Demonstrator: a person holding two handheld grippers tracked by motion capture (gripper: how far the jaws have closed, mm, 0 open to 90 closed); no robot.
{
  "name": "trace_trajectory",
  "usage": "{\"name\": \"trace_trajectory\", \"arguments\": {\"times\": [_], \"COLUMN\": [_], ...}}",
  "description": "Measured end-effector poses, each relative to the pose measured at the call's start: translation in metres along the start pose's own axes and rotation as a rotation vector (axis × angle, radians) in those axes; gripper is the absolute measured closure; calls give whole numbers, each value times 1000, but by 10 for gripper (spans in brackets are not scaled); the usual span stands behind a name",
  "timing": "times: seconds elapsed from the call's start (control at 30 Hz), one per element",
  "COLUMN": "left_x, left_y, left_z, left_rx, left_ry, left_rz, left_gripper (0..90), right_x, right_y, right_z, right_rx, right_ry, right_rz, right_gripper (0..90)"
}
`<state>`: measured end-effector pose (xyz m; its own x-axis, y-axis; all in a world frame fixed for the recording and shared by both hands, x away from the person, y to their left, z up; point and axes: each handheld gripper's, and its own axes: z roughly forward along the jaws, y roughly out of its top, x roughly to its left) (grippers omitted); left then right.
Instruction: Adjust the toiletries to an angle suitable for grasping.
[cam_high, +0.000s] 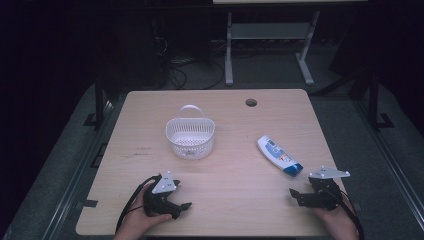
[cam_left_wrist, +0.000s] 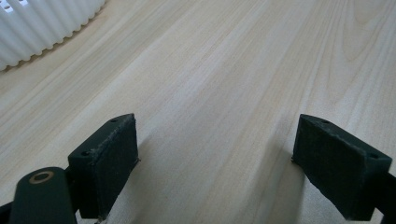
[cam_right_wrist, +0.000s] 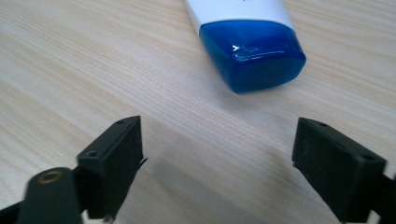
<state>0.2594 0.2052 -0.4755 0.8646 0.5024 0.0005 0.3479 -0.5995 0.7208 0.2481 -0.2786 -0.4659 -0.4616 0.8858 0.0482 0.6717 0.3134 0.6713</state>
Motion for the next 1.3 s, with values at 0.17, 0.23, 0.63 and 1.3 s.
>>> {"name": "trace_trajectory", "arguments": {"times": [0.17,0.23,0.63,1.3], "left_x": [0,0,0,-1], "left_y": [0,0,0,-1], "left_z": [-1,-1,1,-1], "left_rx": [2,3,-6,-1], "left_ry": [-2,-3,-2,-1], "left_rz": [1,3,-2,3], "left_gripper": [130,130,130,131], "right_x": [-4,-6,-14,-19], "right_y": [5,6,16,55], "right_z": [-5,-8,-20,-10], "right_rx": [-4,-19,-83,-107], "right_ry": [24,30,63,104], "right_rz": [5,1,27,12], "right_gripper": [277,347,634,895]}}
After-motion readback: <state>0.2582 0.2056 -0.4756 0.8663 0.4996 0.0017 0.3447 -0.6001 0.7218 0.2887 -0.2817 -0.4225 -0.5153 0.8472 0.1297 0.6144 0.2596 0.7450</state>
